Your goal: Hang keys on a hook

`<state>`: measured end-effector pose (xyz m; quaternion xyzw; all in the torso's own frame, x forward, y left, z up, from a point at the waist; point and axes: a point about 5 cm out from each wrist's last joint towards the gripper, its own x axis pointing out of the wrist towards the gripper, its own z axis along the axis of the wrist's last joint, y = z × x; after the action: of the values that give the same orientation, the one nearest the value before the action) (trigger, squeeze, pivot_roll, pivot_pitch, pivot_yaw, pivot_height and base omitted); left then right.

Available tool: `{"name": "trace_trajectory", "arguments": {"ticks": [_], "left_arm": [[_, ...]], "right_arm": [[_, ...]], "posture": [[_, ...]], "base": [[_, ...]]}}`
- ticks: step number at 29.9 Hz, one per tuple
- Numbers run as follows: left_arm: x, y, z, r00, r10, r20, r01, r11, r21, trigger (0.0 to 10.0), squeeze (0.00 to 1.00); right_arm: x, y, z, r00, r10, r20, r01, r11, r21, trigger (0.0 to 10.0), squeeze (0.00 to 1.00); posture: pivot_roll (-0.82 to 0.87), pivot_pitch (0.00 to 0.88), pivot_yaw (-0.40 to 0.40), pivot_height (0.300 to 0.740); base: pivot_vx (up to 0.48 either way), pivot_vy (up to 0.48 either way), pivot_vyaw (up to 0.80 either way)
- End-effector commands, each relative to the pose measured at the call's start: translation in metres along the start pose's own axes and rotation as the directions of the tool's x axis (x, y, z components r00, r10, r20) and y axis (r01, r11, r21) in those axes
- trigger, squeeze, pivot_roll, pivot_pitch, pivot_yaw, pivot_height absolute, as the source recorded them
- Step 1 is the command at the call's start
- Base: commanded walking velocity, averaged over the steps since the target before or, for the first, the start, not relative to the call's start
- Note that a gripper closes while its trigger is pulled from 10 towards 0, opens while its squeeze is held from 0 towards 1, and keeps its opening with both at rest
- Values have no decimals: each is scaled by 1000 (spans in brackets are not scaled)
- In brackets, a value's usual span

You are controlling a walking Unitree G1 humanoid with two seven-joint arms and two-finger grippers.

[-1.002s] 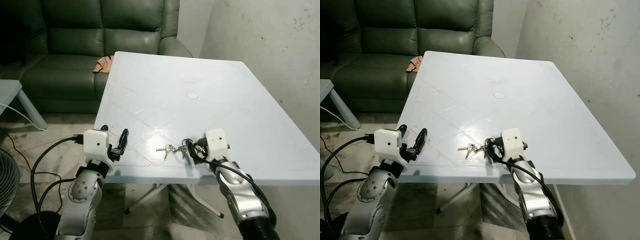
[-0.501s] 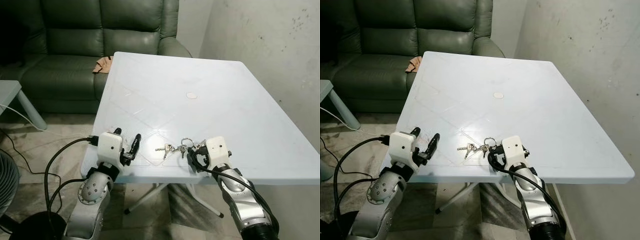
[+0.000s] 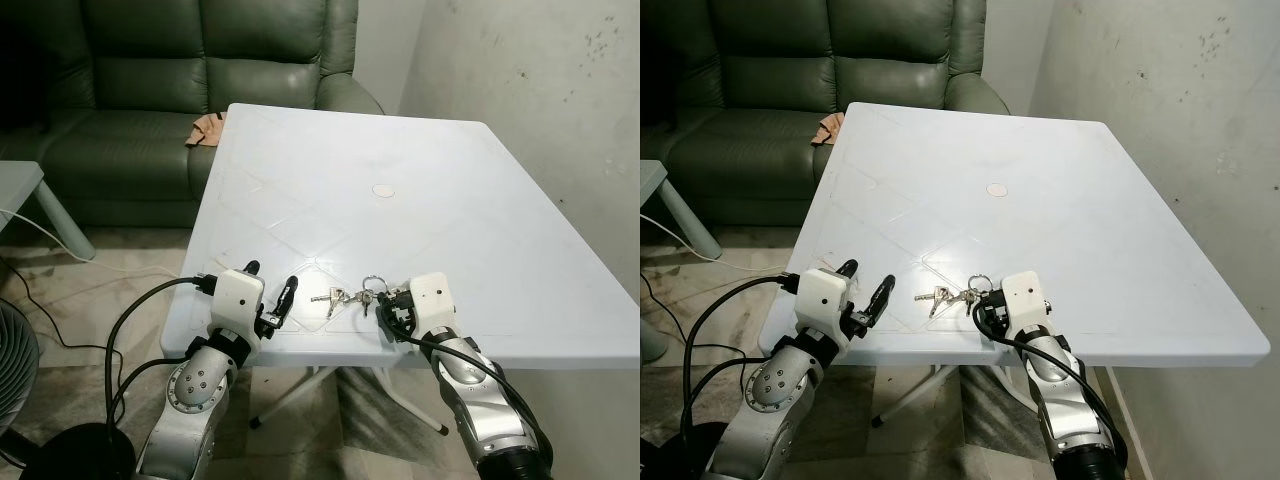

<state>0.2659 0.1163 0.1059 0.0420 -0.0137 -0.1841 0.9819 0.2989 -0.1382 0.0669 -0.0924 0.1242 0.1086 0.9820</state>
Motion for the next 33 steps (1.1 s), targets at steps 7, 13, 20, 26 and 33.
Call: {"name": "trace_trajectory", "arguments": {"ticks": [7,13,20,26,33], "left_arm": [[0,1,2,1000,-8,3,8,1000,21,10000,0],[0,0,2,1000,-11,5,11,1000,28,10000,0],[1,0,3,1000,-13,7,13,999,32,10000,0],[0,2,4,1000,-7,11,6,999,37,10000,0],[0,2,4,1000,-4,11,4,999,38,10000,0]], "right_arm": [[1,-2,7,1000,-20,21,20,1000,4,0,0],[0,-1,6,1000,-19,21,19,1000,-7,0,0],[1,-2,6,1000,-18,19,18,1000,-9,0,0],[1,1,2,1000,9,-18,-9,1000,-8,10000,0],[1,1,-2,998,28,-59,-29,1000,-12,10000,0]], "posture": [[-82,0,-60,740],[-83,0,-61,740],[-80,0,-63,740],[-79,0,-65,740],[-80,0,-67,740]], "base": [[0,0,0],[0,0,0],[0,0,0],[0,0,0],[0,0,0]]}}
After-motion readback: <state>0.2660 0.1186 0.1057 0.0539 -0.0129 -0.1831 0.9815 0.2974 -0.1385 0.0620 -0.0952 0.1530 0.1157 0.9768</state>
